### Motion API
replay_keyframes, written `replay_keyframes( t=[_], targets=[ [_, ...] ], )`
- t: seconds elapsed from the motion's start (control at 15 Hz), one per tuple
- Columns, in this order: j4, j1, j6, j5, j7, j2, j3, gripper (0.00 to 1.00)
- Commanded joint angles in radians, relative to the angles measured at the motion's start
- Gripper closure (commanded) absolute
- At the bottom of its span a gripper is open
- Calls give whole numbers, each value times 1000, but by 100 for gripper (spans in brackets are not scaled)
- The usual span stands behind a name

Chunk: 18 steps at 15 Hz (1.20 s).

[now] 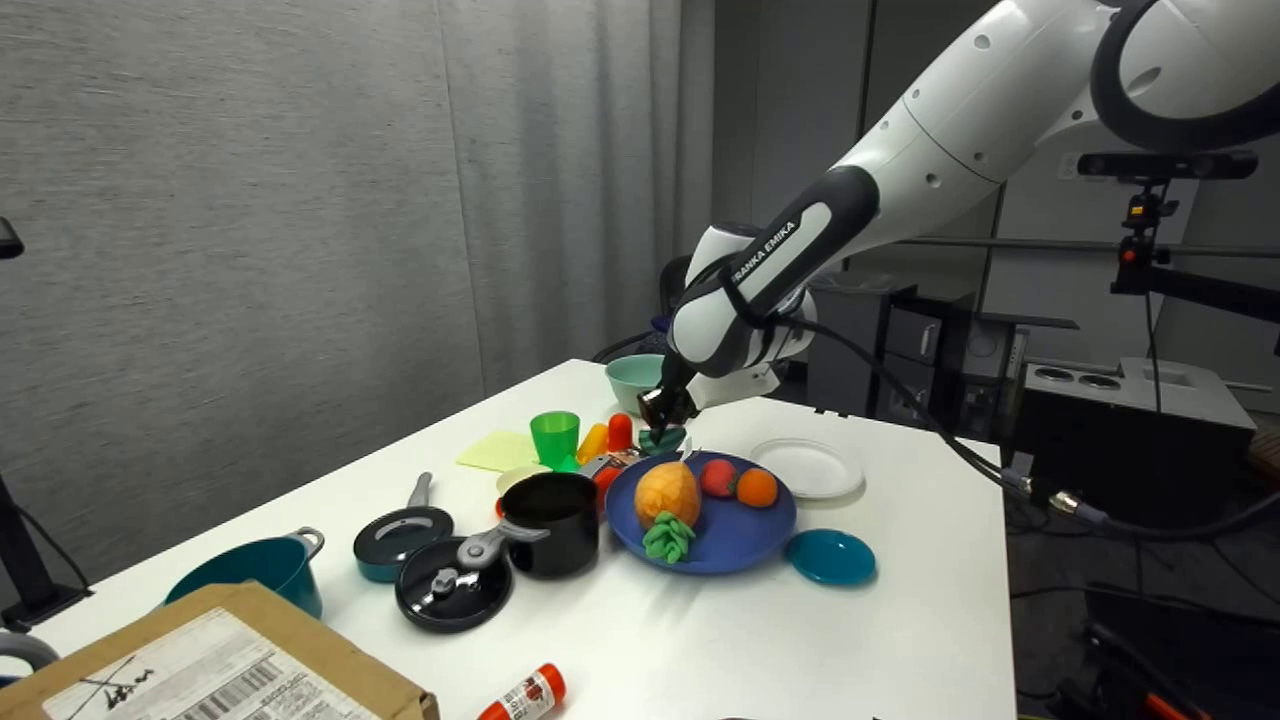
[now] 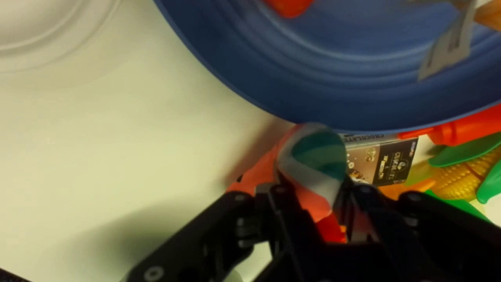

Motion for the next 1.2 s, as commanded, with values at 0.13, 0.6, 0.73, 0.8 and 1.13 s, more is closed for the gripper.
replay_keyframes(
  t=[0.13,0.6,0.73,0.8,1.13],
  targets=[
    [-40,-46,-156,19,-149,-137,99,98],
    [-114,-66,-479,207,-400,-395,209,97],
    [-129,-46,-629,233,-414,-425,176,97],
    [-143,-38,-692,229,-407,-437,156,97],
    [-226,6,-732,70,-363,-454,61,97]
  ],
)
